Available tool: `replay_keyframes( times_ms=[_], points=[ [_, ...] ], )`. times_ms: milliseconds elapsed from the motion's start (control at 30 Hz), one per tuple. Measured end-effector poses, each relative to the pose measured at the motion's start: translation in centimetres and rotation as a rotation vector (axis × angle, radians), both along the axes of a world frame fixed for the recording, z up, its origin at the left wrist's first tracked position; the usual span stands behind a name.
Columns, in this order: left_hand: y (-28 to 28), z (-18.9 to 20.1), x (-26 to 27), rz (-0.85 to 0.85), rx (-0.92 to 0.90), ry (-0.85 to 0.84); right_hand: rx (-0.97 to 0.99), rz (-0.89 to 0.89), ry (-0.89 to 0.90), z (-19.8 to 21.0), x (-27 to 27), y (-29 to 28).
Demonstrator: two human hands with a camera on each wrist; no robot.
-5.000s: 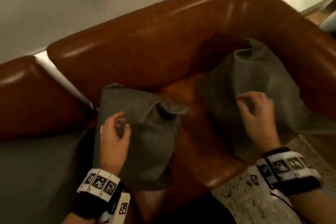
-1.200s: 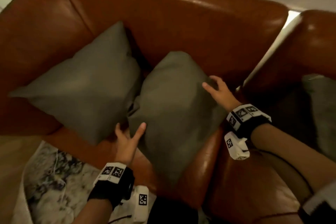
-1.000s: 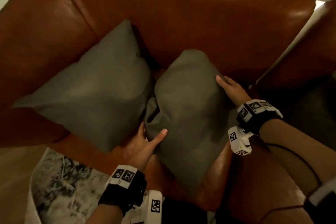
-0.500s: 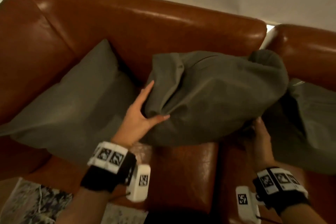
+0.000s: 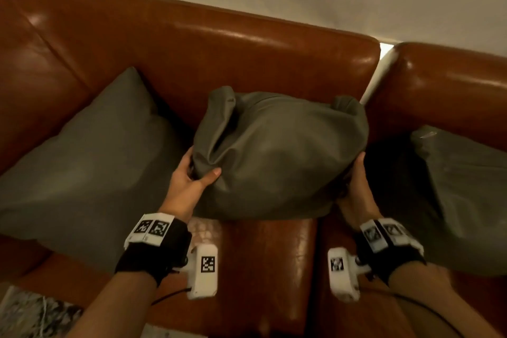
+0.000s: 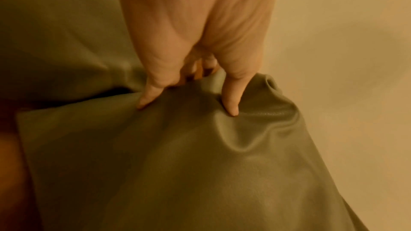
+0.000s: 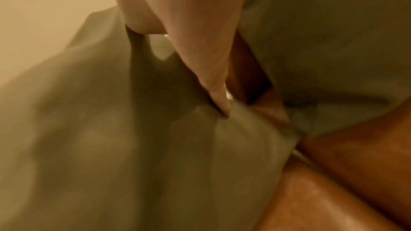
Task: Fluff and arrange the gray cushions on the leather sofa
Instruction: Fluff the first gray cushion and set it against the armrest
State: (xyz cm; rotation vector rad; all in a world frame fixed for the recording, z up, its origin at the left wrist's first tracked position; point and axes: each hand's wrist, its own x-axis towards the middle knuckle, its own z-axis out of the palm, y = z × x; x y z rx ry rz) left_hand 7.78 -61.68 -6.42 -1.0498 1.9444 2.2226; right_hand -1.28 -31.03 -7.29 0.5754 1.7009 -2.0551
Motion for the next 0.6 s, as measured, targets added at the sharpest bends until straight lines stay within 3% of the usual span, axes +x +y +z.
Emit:
replay_keyframes(
  times_ms=[167,300,433,533,600],
  points=[
    [0.3,-0.7,-0.3,-0.065,-0.023,0.047,0.012,-0.165,-0.027,-1.6,2.9,-0.8],
    [0.7,-2.8,-2.5,-0.031,-0.181,0.023,0.082,-0.085,-0.069,-2.3,1.2,-2.1],
    [-1.1,-1.0,-1.2,0.027,-0.189,0.040,0.211,-0.045,-0.060,-0.3,-0.8,-2.9],
    [-2.1,0.4,0.8,-0.097,-0.246,-0.004,0.513,-0.183,0.243,2.3,0.2,-2.1],
    [-2.4,1.3,2.4,-0.110,-0.366,-0.013,0.584,-0.226,0.470,4.2,0.4,-1.8]
  ],
)
